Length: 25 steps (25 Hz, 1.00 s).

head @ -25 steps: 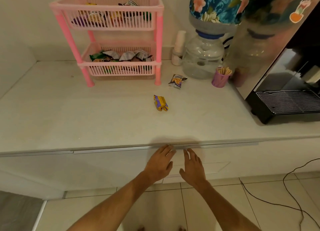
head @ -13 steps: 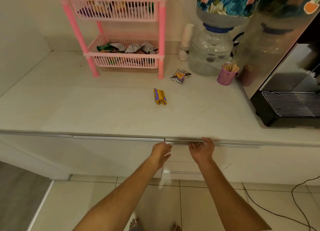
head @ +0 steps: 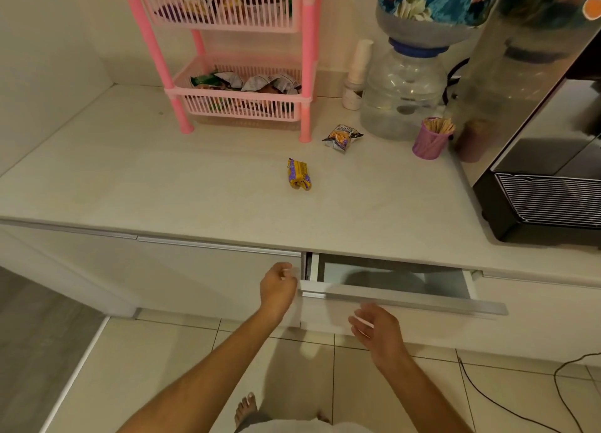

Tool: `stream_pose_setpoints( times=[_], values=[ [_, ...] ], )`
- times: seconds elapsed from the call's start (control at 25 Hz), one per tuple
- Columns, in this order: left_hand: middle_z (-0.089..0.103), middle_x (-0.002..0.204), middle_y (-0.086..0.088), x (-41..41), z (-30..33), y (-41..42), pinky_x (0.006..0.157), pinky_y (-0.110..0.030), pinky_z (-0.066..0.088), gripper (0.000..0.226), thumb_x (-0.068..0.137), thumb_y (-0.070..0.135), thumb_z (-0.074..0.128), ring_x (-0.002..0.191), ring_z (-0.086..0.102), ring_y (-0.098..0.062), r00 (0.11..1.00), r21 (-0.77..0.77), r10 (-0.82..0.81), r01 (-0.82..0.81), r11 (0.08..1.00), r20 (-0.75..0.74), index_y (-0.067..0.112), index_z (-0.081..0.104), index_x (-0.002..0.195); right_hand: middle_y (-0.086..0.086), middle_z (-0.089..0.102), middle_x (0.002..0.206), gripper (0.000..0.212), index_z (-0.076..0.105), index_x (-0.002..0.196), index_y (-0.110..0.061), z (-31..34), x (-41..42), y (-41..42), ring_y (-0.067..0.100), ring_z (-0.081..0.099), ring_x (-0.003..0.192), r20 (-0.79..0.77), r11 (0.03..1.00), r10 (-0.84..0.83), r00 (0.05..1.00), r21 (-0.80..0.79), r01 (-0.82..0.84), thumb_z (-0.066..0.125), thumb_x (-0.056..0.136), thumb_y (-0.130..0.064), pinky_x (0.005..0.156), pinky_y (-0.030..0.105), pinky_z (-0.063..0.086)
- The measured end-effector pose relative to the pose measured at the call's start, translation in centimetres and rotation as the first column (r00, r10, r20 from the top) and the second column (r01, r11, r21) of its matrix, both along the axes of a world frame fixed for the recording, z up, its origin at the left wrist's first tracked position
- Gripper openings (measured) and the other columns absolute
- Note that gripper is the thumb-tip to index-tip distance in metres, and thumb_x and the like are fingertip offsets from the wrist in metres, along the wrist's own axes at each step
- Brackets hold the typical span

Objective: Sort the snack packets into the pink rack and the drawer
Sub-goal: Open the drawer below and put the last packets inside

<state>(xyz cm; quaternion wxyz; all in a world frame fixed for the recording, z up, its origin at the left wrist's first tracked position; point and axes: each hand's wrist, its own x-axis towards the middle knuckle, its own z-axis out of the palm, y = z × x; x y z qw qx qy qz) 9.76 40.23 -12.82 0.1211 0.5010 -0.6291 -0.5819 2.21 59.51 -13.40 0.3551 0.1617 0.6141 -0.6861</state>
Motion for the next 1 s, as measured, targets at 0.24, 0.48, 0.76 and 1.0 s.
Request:
stream_pose_setpoints(
  times=[0.24,0.48,0.76,1.0],
  values=[
    [0.066,0.113,0.003,0.9,0.1,2.3,0.087,-0.020,0.044,0.020,0.090,0.015,0.055,0.104,0.057,-0.011,0.685,-0.582,-0.686,0.670,0.461,0.245,0.017,0.071,0.102,0.000,0.067,0.097,0.025,0.066,0.096,-0.016,-1.7,-2.5,4.5,0.018,0.063,0.086,-0.687,0.674,0.720,0.099,0.726,0.138,0.052,0.081,-0.030,0.077,0.033,0.053],
    [0.065,0.100,-0.005,1.8,-1.7,3.6,0.080,-0.033,0.049,0.039,0.100,0.036,0.039,0.090,0.062,-0.021,0.458,-0.338,-0.723,0.886,0.319,0.517,0.011,0.069,0.100,-0.005,0.067,0.079,0.059,0.070,0.089,-0.024,-1.1,-2.6,5.1,0.014,0.062,0.070,-0.244,0.245,0.969,0.029,0.968,-0.052,0.021,0.092,-0.056,0.076,0.031,0.045],
    [0.068,0.110,-0.007,2.0,-0.8,3.8,0.084,-0.030,0.046,0.035,0.099,0.034,0.045,0.100,0.061,-0.023,0.299,-0.163,-0.789,0.954,0.251,0.536,0.009,0.070,0.104,-0.001,0.053,0.059,0.044,0.055,0.056,-0.021,0.5,-3.5,5.3,0.015,0.055,0.061,-0.095,0.129,0.990,0.103,0.910,-0.393,0.048,0.089,-0.050,0.057,0.027,0.038],
    [0.070,0.115,-0.002,0.3,0.7,2.0,0.095,-0.026,0.046,0.026,0.094,0.017,0.052,0.104,0.063,-0.015,0.293,-0.172,-0.863,0.955,0.242,0.411,0.012,0.069,0.113,0.000,0.067,0.113,0.041,0.065,0.115,-0.025,2.7,-6.5,3.4,0.017,0.061,0.102,0.116,-0.135,0.991,-0.071,0.760,-0.636,0.057,0.084,-0.051,0.084,0.028,0.047]
  ],
)
